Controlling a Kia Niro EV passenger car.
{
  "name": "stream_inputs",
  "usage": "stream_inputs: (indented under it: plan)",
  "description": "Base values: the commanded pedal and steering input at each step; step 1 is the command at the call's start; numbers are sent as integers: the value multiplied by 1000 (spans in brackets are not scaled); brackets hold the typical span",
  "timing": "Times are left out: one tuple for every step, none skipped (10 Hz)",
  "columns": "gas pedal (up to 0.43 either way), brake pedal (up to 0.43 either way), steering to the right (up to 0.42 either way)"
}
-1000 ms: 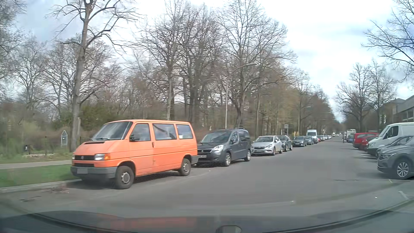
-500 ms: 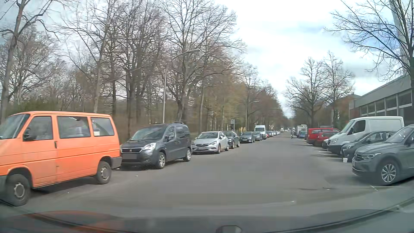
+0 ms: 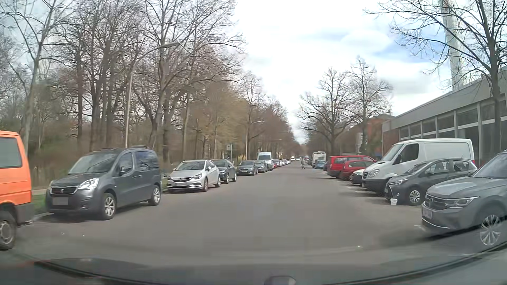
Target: Follow the waypoints while adhering to traffic rules and regulations
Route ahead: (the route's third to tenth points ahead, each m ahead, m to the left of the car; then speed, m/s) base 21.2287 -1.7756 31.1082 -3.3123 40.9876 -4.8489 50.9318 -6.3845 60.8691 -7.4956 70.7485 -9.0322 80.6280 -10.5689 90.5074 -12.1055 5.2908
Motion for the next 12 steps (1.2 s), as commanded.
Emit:
stream_inputs:
  plan:
    - [138,0,188]
    - [138,0,157]
    - [138,0,129]
    - [138,0,100]
    - [138,0,77]
    - [138,0,61]
    - [138,0,48]
    - [138,0,43]
    - [138,0,34]
    - [138,0,21]
    - [138,0,12]
    - [138,0,10]
